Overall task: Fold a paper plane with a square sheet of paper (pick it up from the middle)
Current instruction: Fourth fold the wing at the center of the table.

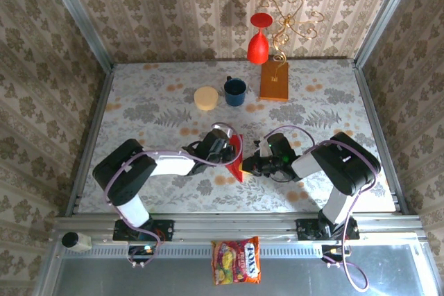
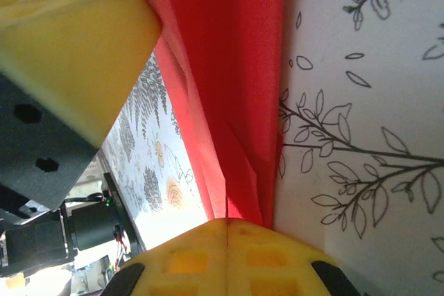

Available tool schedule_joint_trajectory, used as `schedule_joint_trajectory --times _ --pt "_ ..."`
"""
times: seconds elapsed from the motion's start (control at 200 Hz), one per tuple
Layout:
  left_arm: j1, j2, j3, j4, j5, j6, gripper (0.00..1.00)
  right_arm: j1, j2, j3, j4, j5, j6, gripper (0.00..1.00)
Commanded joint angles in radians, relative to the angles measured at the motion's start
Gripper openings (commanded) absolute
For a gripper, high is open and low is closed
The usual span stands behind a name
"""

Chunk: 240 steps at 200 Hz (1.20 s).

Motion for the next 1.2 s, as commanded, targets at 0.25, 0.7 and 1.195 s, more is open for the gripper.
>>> schedule_joint_trajectory --times 0.25,0.7,1.195 --pt "0.028 0.058 0.068 0.022 0.036 0.046 0.00 0.002 0.075 -0.038 -0.115 0.087 -0.021 0.00" --pt "0.036 0.113 0.063 0.054 0.043 0.040 0.00 0.003 0.081 -0.032 -0.118 0.081 -0.021 0.00" --pt "0.035 0.138 0.010 0.072 0.024 0.013 0.00 -0.051 -0.222 0.064 -0.483 0.086 -0.181 0.27"
